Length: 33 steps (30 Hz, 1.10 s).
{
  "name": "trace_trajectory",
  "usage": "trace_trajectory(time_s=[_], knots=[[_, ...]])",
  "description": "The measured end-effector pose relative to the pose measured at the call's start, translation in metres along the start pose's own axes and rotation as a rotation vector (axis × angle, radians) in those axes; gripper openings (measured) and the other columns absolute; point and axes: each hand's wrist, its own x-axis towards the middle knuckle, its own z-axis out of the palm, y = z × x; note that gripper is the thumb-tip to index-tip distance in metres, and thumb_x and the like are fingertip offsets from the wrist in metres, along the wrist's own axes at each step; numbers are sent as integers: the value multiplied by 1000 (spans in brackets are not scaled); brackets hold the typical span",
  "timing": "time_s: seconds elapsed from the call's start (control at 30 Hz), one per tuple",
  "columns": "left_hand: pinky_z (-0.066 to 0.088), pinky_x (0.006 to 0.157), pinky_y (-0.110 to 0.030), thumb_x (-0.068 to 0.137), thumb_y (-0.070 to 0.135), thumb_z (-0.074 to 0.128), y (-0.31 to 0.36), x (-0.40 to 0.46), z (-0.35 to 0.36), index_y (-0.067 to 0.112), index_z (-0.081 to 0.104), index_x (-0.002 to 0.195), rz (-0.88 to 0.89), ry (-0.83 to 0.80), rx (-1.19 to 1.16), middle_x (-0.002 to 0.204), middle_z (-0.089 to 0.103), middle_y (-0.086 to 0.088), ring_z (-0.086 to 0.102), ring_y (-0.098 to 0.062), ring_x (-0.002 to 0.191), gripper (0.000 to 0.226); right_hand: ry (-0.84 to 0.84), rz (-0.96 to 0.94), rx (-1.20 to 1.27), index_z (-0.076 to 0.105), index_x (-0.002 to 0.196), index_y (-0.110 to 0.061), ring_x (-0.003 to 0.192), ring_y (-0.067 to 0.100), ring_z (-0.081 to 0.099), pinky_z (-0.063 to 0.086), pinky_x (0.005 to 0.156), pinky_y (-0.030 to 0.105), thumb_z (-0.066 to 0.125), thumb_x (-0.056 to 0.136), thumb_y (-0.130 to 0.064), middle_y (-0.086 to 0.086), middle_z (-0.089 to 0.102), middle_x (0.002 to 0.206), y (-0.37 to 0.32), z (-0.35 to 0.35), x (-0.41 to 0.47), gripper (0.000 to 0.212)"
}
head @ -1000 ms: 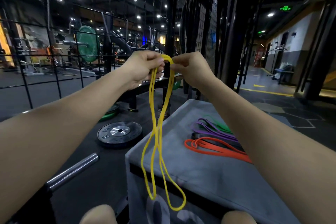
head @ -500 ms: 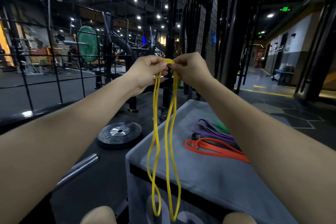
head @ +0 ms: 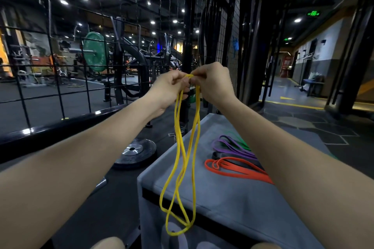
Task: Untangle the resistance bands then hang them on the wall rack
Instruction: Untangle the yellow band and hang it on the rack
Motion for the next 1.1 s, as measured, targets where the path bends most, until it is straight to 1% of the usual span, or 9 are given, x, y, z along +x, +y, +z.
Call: trace_trajectory(time_s=[0.07,0.2,0.33,0.47,0.57,0.77,0.87,0.97,1.1], knots=[[51,85,-34,95,22,50,-8,-2,3,27,54,97,26,-36,89,99,61,-4,60,-18,96,7,18,20,30,72,94,-9,74,12,61,51,67,24,59,89,-11,-1,64,77,3,2,-2,15],[49,87,-46,89,16,60,-29,-14,21,19,37,114,-73,-85,86,106,66,-8,62,-29,103,34,79,158,161,73,92,-8,76,16,64,57,74,31,60,88,-7,0,66,78,8,2,-2,14],[56,74,-25,88,-1,57,-54,-30,39,9,48,96,-94,-265,1,82,64,-9,67,-11,69,15,130,346,329,71,92,-9,79,22,69,59,75,37,58,89,-7,6,70,84,23,-7,-2,13],[53,82,-31,92,4,52,-85,-38,33,4,50,100,-192,-376,142,83,60,-7,62,-13,72,7,268,530,347,70,75,-17,74,23,69,59,72,39,60,88,-9,7,70,82,55,-19,-8,18],[51,70,-16,94,9,50,-100,-44,20,1,54,97,-189,-381,299,90,61,-12,62,-2,64,9,348,650,356,64,60,-25,76,26,68,59,74,43,61,85,-7,5,68,74,80,-24,-22,31],[42,62,-10,96,15,48,-118,-56,1,-3,60,100,-210,-400,461,73,55,3,53,-2,65,23,447,831,432,69,94,-5,81,27,68,58,78,42,61,88,-5,11,67,83,114,-30,-53,11],[43,64,-20,98,15,43,-118,-53,3,2,61,89,-256,-340,337,70,51,3,50,-1,58,23,436,894,402,69,100,-1,80,28,67,58,77,41,62,87,-5,15,67,86,127,-28,-66,15],[41,56,-17,100,11,34,-103,-46,11,9,54,83,-268,-293,307,68,43,1,40,-10,61,26,385,1018,386,69,97,2,81,30,67,57,79,42,64,85,-3,19,68,91,140,-24,-82,14],[35,54,-18,101,14,33,-91,-34,20,15,48,75,-234,-350,471,70,44,0,38,-10,59,30,40,1028,59,67,87,3,80,31,62,51,73,36,66,82,-7,19,65,89,149,-20,-108,12]])
